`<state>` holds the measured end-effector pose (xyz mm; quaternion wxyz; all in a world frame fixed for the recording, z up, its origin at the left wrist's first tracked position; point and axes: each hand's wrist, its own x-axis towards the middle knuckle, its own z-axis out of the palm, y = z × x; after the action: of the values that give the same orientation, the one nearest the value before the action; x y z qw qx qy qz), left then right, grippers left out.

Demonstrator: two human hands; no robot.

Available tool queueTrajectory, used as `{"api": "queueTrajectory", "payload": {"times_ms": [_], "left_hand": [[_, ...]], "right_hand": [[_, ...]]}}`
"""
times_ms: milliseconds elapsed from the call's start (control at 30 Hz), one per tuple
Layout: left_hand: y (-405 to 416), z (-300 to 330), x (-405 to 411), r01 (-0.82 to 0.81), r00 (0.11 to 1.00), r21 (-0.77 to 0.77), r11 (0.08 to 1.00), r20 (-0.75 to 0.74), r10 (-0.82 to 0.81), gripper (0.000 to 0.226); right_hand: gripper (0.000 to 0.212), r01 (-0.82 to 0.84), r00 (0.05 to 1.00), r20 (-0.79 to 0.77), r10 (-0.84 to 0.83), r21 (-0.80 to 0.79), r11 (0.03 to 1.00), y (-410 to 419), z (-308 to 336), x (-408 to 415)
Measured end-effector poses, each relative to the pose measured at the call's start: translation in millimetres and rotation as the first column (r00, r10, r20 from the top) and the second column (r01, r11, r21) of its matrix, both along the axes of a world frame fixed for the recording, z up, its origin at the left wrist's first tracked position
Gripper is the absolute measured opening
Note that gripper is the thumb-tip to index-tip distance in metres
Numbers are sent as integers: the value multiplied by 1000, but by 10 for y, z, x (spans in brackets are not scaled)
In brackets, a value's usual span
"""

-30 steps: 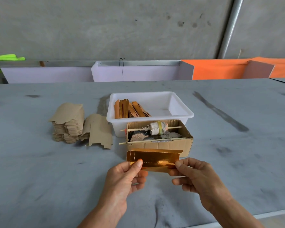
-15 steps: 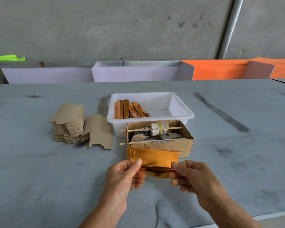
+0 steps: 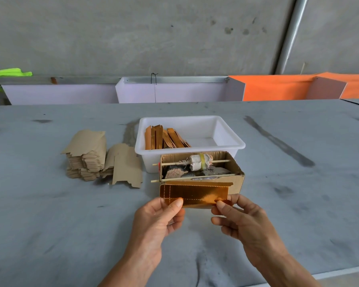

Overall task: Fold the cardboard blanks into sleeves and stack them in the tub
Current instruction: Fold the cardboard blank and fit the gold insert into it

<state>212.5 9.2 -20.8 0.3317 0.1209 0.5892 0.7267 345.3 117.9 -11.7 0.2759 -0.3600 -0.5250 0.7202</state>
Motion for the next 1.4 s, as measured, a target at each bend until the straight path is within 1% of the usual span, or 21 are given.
{"api": "queueTrajectory", "payload": {"times_ms": [100, 233, 333, 500, 600, 667, 700, 800, 900, 1000, 1100, 1200, 1300, 1400], "left_hand": [[-16, 2, -3, 10, 1000, 17, 1000, -30, -9, 6], [-28, -3, -12, 4, 998, 56, 998, -62, -1, 3], [-28, -2, -11, -21, 993, 72, 997, -114, 30, 10], [-23, 25, 10, -34, 985, 76, 997, -165, 46, 28], [1, 40, 43, -68, 982, 101, 992, -167, 85, 28], [16, 53, 75, -99, 976, 129, 987, -182, 122, 22], [23, 57, 91, -117, 972, 149, 982, -184, 143, 24], [51, 44, 124, -162, 968, 209, 964, -158, 196, 32], [74, 50, 162, -111, 978, 235, 966, -149, 148, 32], [95, 46, 185, -80, 982, 231, 970, -149, 116, 26], [109, 24, 183, -108, 976, 225, 968, -162, 146, 21], [134, 9, 195, -123, 974, 246, 961, -153, 164, 23], [165, -16, 234, -106, 980, 274, 956, -137, 147, 26], [165, -52, 234, -88, 984, 292, 952, -121, 128, 27]], "right_hand": [[20, -28, 1000, -14, 28, 6, 1000, 5, 2, 16], [17, -16, 1000, -20, 16, -8, 1000, 1, -10, 3], [13, 21, 999, -40, -20, 8, 1000, -8, -18, -24], [14, 94, 993, -80, -87, 87, 992, -21, -46, -48], [11, 134, 985, -124, -117, 145, 980, -49, -53, -56], [16, 167, 977, -157, -141, 165, 972, -66, -53, -64], [21, 182, 973, -175, -154, 160, 970, -72, -56, -68], [36, 204, 962, -207, -176, 127, 971, -81, -70, -75], [43, 198, 959, -226, -172, 98, 975, -97, -92, -80], [45, 194, 957, -231, -175, 63, 979, -113, -104, -93], [52, 188, 948, -256, -189, -29, 982, -136, -109, -115], [64, 144, 940, -287, -184, -155, 977, -216, -140, -167], [58, 73, 939, -313, -143, -225, 972, -317, -168, -254], [50, 71, 929, -329, -170, -291, 954, -352, -192, -299]]}}
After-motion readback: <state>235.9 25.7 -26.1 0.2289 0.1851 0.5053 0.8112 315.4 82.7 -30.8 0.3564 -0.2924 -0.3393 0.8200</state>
